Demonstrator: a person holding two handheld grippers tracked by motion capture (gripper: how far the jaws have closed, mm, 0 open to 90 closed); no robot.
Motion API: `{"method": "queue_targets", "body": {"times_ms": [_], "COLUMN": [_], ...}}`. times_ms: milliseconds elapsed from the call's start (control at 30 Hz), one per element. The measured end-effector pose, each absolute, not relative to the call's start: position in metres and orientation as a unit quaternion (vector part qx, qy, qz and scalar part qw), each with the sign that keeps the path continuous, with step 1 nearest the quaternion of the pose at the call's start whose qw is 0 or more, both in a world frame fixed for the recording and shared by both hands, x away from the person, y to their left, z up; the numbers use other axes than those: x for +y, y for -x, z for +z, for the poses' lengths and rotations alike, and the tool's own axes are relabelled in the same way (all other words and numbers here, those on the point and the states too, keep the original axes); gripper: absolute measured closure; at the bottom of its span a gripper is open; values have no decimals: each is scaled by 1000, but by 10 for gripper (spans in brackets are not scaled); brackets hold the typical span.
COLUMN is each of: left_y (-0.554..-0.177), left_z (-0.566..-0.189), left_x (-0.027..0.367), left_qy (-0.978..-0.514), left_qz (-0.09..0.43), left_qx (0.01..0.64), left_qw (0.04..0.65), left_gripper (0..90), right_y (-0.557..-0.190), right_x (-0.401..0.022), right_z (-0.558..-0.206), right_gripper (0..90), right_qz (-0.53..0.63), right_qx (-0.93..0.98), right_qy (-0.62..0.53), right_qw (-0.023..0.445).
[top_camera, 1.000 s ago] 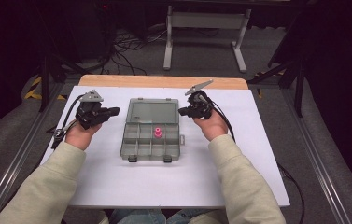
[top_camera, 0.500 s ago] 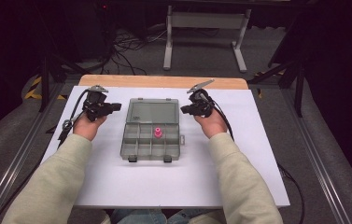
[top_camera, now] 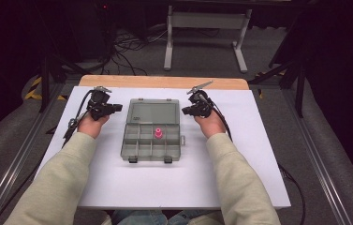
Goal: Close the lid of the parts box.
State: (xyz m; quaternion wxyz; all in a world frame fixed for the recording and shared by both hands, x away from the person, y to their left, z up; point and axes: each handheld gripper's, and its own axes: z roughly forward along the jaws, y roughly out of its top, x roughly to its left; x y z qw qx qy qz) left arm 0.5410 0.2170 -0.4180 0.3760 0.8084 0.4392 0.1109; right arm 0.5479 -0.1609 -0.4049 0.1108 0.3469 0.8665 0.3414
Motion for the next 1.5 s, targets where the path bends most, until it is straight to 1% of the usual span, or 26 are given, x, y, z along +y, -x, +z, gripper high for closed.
{"method": "queue_targets", "body": {"times_ms": [233,400,767,833,1100,1267,1500], "left_y": [-545,-545,-547,-548,-551,-551,-551], "left_z": [-426,-428,-439,-441,-447,-451,-452], "left_x": [217,216,214,214,212,206,204], "left_qy": [-814,-824,-834,-835,-839,-845,-848], "left_qz": [105,104,75,70,58,50,44], "left_qx": [443,430,431,431,431,426,417], "left_qw": [362,355,336,334,326,320,325], "left_gripper": [899,899,899,899,899,899,899], "right_y": [-552,-552,-555,-556,-558,-558,-557], "right_x": [-161,-161,-159,-158,-154,-153,-151], "right_z": [-413,-414,-425,-429,-437,-440,-440], "right_gripper": [900,900,900,900,900,900,900], "right_qz": [333,326,308,300,285,284,283], "right_qx": [868,872,878,880,887,888,891], "right_qy": [-354,-352,-355,-358,-354,-353,-348], "right_qw": [104,100,90,82,78,73,73]}}
